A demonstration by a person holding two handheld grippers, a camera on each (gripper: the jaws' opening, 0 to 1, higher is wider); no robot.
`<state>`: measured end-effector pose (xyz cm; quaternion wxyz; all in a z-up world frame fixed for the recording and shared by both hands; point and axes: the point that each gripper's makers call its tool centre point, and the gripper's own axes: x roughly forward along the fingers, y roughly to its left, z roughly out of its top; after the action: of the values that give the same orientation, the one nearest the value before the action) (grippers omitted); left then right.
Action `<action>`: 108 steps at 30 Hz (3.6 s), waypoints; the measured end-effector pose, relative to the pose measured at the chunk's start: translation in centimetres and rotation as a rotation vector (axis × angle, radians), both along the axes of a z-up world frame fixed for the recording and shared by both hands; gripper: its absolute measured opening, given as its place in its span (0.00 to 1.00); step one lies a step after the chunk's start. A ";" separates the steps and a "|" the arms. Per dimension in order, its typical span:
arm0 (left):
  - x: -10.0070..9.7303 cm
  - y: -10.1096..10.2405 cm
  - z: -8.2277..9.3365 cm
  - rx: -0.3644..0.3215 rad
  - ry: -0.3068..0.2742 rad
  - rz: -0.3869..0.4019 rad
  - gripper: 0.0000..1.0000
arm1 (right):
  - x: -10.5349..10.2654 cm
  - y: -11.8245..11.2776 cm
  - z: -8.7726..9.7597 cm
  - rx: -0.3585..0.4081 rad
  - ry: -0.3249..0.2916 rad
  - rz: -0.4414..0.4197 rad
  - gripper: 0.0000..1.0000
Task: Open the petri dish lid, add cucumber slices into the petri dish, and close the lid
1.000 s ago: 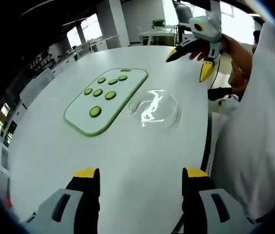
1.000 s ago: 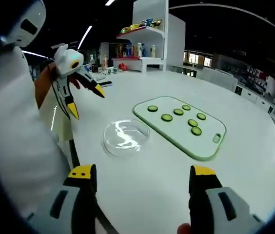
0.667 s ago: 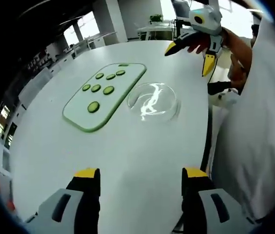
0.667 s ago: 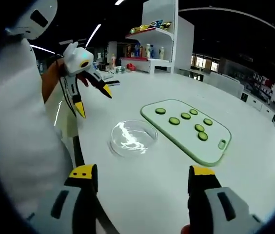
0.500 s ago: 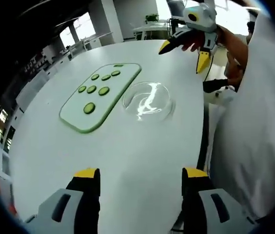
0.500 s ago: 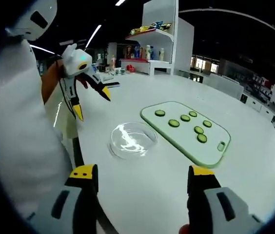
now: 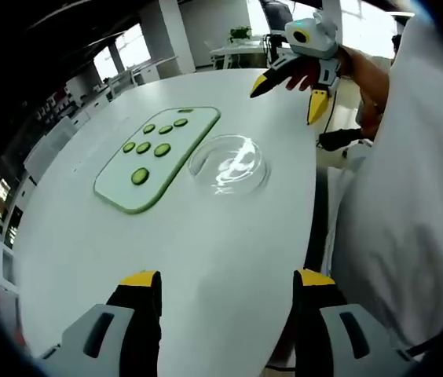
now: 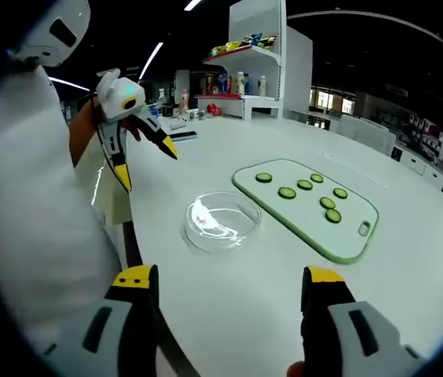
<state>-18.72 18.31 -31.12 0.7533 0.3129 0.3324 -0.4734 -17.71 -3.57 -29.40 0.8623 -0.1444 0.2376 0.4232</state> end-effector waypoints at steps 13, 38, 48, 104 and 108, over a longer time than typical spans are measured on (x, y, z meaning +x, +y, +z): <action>-0.9 0.0 0.6 -0.004 -0.005 -0.059 0.67 | -0.4 0.6 0.3 0.033 -0.041 0.053 0.71; 1.2 -0.6 1.9 -0.036 -0.172 -0.101 0.66 | -1.4 0.6 -0.8 0.018 -0.067 0.149 0.68; -0.1 -2.7 2.4 -0.107 -0.200 -0.239 0.66 | -1.7 0.3 -1.3 0.005 -0.060 0.167 0.65; 2.0 -7.3 1.1 -0.536 -0.116 -0.226 0.68 | 0.7 3.9 -1.4 0.141 -0.152 0.210 0.67; 1.7 -7.4 0.7 -0.520 -0.103 -0.239 0.69 | 1.1 4.1 -1.6 0.135 -0.153 0.216 0.67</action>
<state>-16.97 10.86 -30.47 0.7631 0.1700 0.1221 -0.6114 -16.65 0.50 -31.02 0.8350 -0.1426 0.1250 0.5166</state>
